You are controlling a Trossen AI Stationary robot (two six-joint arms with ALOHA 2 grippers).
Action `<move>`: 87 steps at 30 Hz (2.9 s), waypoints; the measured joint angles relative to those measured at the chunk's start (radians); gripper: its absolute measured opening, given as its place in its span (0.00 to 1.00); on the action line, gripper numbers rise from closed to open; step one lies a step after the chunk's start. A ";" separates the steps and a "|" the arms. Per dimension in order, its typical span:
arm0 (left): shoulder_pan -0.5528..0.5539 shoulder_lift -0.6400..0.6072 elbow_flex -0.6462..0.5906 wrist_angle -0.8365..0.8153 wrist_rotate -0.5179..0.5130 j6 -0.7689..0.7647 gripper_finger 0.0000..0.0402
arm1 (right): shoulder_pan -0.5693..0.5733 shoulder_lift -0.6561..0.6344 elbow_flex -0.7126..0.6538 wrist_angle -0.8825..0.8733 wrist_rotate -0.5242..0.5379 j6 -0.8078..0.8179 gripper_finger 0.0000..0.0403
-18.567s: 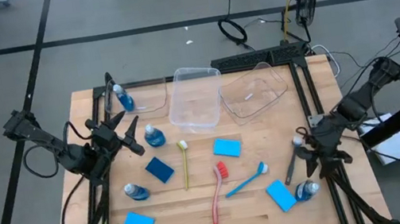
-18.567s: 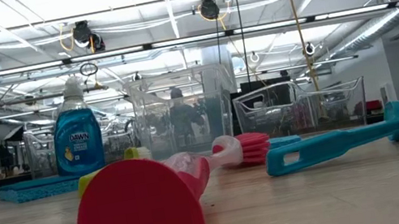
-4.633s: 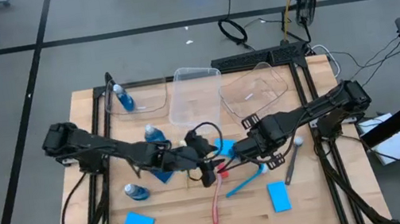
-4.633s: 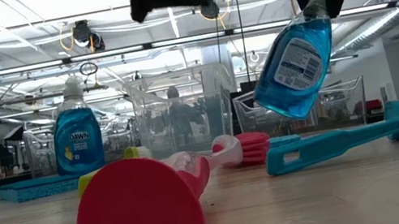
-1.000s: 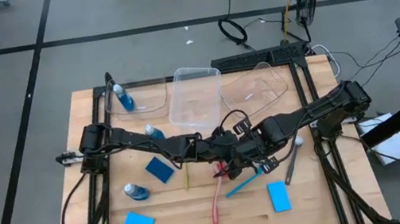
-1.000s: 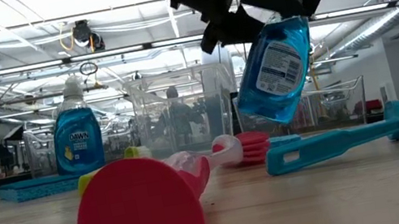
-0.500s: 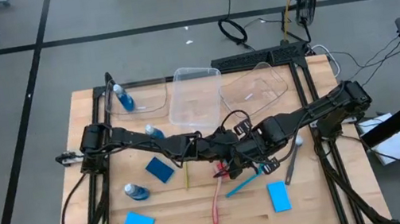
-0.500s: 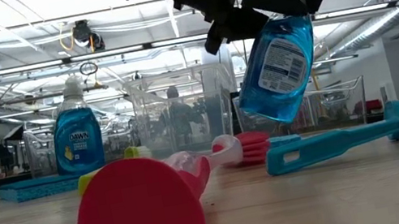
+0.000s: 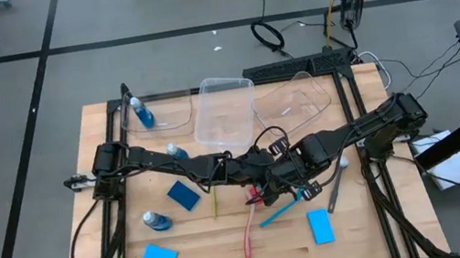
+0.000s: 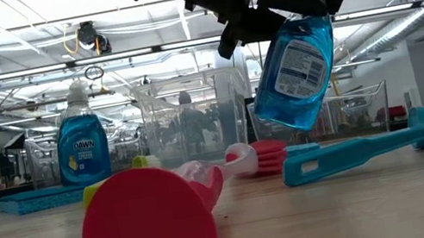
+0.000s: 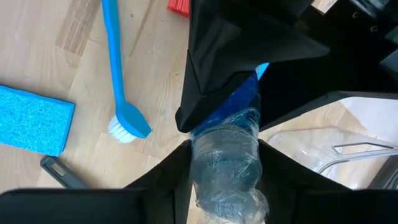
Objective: Pick & Place Kitchen Sink Supplies
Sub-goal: Put the dish soap into the left transparent bin
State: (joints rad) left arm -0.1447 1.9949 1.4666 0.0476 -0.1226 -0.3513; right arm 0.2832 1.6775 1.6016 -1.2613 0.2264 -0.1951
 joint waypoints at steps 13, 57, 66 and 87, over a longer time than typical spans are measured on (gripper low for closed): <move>0.000 0.000 0.000 -0.003 -0.005 -0.006 0.40 | 0.000 0.000 0.000 -0.009 0.011 0.007 0.36; 0.000 -0.128 0.002 -0.025 -0.152 0.002 0.39 | -0.028 -0.503 0.000 -0.162 0.139 0.514 0.45; 0.030 -0.206 0.004 0.034 -0.296 -0.015 0.39 | -0.028 -0.694 -0.036 -0.088 0.143 0.577 0.45; 0.207 -0.471 0.012 -0.238 -0.764 0.080 0.39 | -0.027 -0.915 -0.459 0.318 -0.022 0.577 0.45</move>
State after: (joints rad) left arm 0.0625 1.5243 1.4790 -0.1900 -0.8869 -0.2713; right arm 0.2565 0.7629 1.1430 -0.9432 0.2040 0.3820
